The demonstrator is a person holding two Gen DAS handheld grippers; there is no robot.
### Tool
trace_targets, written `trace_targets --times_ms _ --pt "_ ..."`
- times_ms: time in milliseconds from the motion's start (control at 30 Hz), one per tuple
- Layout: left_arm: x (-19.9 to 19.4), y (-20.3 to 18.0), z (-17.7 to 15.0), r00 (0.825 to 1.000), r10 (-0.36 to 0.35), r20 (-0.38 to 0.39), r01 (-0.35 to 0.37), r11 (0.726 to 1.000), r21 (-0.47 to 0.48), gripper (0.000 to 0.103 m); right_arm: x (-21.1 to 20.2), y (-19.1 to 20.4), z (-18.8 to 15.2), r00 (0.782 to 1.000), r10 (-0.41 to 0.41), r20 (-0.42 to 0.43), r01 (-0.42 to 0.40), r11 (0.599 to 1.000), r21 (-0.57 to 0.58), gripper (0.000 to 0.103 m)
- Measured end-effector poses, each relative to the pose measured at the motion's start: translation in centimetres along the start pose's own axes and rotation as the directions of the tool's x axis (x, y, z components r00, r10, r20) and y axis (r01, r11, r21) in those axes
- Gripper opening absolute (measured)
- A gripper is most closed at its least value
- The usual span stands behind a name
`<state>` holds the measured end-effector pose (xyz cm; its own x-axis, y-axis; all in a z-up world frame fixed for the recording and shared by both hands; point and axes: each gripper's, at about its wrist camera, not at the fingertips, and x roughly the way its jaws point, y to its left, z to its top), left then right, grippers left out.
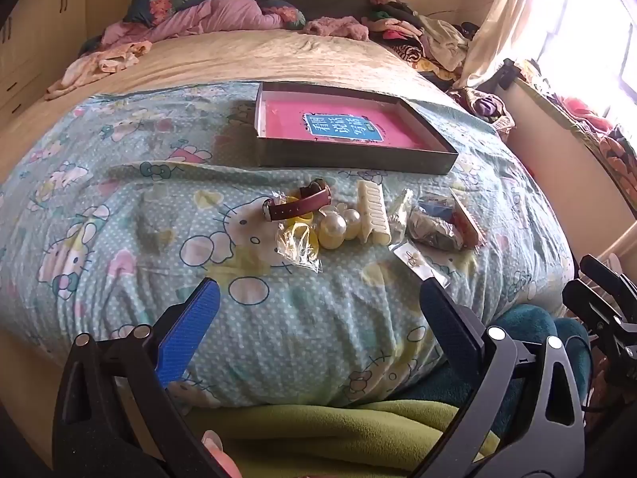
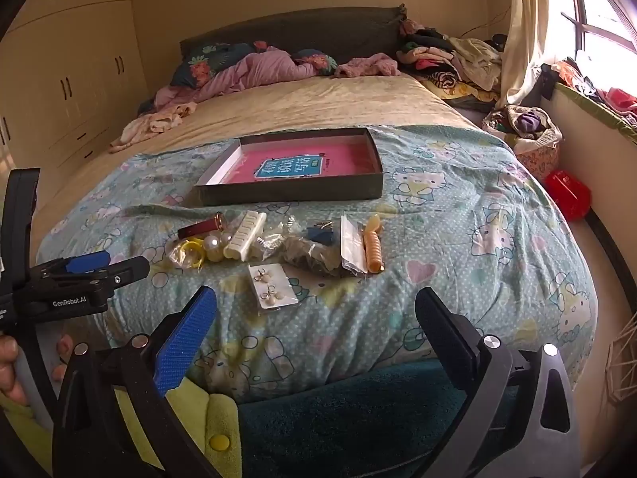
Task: Organize jewelry
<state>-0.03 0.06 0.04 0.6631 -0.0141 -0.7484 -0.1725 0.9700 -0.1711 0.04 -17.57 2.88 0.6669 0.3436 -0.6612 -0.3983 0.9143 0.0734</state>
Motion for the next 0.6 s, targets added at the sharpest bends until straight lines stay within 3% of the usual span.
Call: trace_targets --times_ms 600 --pt "-0.9 0.1 0.4 1.0 -0.001 0.016 0.0 1.0 0.013 0.094 -0.4 0.7 0.0 1.0 0.028 0.01 -0.028 1.0 -0.007 0.099"
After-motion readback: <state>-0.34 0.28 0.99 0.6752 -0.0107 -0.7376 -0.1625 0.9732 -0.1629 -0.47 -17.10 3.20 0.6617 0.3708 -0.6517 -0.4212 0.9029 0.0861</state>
